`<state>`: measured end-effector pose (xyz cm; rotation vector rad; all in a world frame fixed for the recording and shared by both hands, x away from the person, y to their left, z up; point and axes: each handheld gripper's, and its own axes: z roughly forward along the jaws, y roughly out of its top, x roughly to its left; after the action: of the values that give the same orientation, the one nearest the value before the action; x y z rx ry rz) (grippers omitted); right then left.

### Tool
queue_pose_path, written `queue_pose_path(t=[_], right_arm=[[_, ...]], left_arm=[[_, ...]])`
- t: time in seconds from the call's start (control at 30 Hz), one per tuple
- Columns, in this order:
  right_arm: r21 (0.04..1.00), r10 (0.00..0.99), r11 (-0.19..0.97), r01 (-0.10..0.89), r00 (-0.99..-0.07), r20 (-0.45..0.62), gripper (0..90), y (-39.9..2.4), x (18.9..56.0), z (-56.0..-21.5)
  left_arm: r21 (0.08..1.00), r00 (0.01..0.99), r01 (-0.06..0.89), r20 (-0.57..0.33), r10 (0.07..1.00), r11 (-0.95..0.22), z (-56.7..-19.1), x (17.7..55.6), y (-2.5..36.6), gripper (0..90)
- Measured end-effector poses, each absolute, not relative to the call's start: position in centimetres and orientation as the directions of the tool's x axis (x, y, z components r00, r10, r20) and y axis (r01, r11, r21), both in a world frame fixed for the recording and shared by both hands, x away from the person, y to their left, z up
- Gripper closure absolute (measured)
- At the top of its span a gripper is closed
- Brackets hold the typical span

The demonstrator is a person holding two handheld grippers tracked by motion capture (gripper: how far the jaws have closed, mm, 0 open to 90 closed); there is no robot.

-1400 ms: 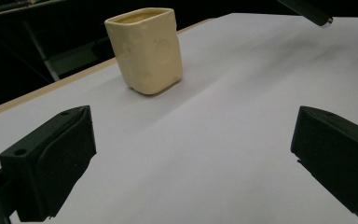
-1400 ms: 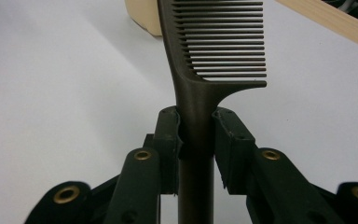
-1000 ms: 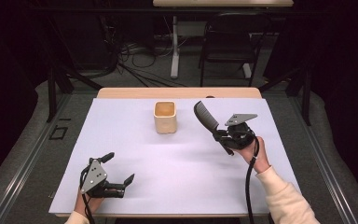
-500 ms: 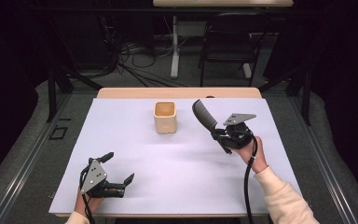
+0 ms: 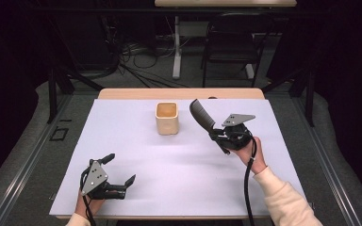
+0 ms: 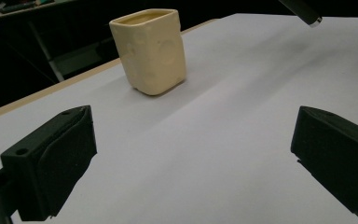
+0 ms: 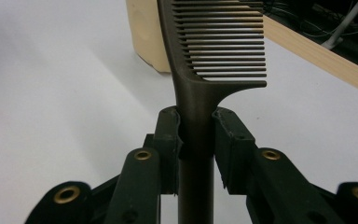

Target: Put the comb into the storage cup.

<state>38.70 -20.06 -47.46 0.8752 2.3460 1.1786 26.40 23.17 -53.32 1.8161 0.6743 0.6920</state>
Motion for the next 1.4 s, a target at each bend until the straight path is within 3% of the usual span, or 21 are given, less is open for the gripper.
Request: queue_pose_path(t=[1.4], right_arm=[[0.866,0.662,0.388,0.317,-0.750,-0.022,72.1,-17.4,41.9,-45.6]], left_arm=[[0.946,0.683,0.125,0.136,0.717,-0.299,-53.3,26.5,23.2,0.1]])
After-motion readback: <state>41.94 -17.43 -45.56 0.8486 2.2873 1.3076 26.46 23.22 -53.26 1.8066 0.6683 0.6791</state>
